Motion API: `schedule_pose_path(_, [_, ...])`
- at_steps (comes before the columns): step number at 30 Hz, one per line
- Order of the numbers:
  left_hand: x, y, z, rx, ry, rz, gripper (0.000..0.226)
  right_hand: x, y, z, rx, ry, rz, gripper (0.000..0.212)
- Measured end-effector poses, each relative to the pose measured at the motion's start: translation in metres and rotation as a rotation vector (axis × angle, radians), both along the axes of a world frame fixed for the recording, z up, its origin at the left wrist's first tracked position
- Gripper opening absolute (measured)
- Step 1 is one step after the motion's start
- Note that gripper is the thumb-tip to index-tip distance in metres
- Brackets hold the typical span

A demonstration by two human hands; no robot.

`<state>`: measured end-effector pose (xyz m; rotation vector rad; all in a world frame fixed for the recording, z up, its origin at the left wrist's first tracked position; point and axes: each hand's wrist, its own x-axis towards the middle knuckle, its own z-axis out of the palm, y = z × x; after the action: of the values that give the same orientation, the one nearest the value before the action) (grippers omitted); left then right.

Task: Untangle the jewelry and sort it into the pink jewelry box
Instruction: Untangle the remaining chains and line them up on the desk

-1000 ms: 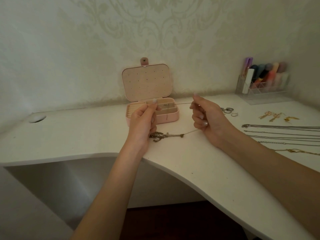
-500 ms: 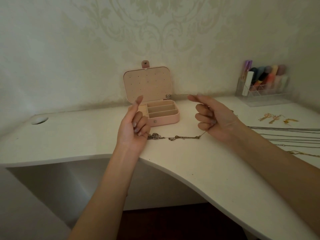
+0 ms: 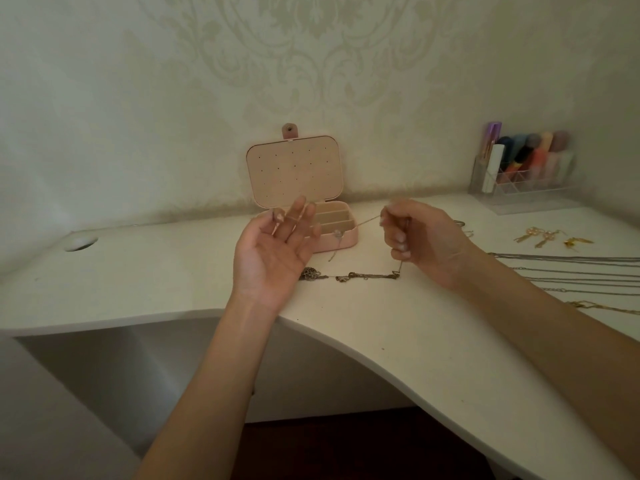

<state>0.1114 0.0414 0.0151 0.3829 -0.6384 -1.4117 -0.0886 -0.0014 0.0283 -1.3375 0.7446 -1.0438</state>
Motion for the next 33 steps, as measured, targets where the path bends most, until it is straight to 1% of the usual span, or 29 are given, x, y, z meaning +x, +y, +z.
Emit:
schedule_pose_path(2, [-0.002,0.001,0.002,0.013,-0.009,0.005,0.020,0.001,0.001,-0.001,-0.068,0.092,-0.021,0.034])
schedule_pose_path(4, [-0.003,0.001,0.003,0.022,-0.007,0.004,0.018,0.003,0.003,-0.001,-0.152,0.187,-0.060,0.037])
schedule_pose_path(9, [-0.005,0.001,0.003,0.035,-0.026,-0.016,0.016,0.009,0.007,-0.004,-0.345,0.521,-0.139,0.049])
schedule_pose_path(13, [-0.006,0.002,0.003,0.037,0.014,-0.022,0.017,0.008,0.007,-0.012,-0.512,0.795,-0.161,0.045])
schedule_pose_path(15, [-0.009,0.001,0.003,0.041,0.014,-0.041,0.022,0.012,0.009,-0.016,-0.636,0.923,-0.224,0.040])
schedule_pose_path(16, [-0.011,0.001,0.003,0.038,-0.003,-0.048,0.025,0.016,0.012,-0.016,-0.683,0.952,-0.251,0.037])
schedule_pose_path(18, [-0.015,0.001,0.004,0.022,-0.049,-0.060,0.028,0.025,0.017,-0.016,-0.730,0.920,-0.279,0.028])
schedule_pose_path(19, [-0.017,0.002,0.004,0.014,-0.062,-0.066,0.027,0.028,0.019,-0.016,-0.713,0.864,-0.269,0.024])
schedule_pose_path(22, [-0.019,0.002,0.002,0.014,-0.061,-0.057,0.025,0.032,0.022,-0.016,-0.582,0.585,-0.108,0.012])
schedule_pose_path(24, [-0.018,0.001,0.002,0.017,-0.057,-0.035,0.028,0.034,0.023,-0.016,-0.531,0.470,-0.031,0.014])
schedule_pose_path(27, [-0.019,0.001,0.003,0.009,-0.078,-0.016,0.027,0.035,0.026,-0.015,-0.477,0.444,-0.001,0.019])
schedule_pose_path(30, [-0.021,0.003,0.003,-0.006,-0.087,-0.031,0.025,0.038,0.025,-0.018,-0.432,0.458,-0.014,0.016])
schedule_pose_path(33, [-0.026,0.007,0.003,-0.014,-0.078,-0.073,0.023,0.041,0.022,-0.022,-0.449,0.578,-0.126,0.025])
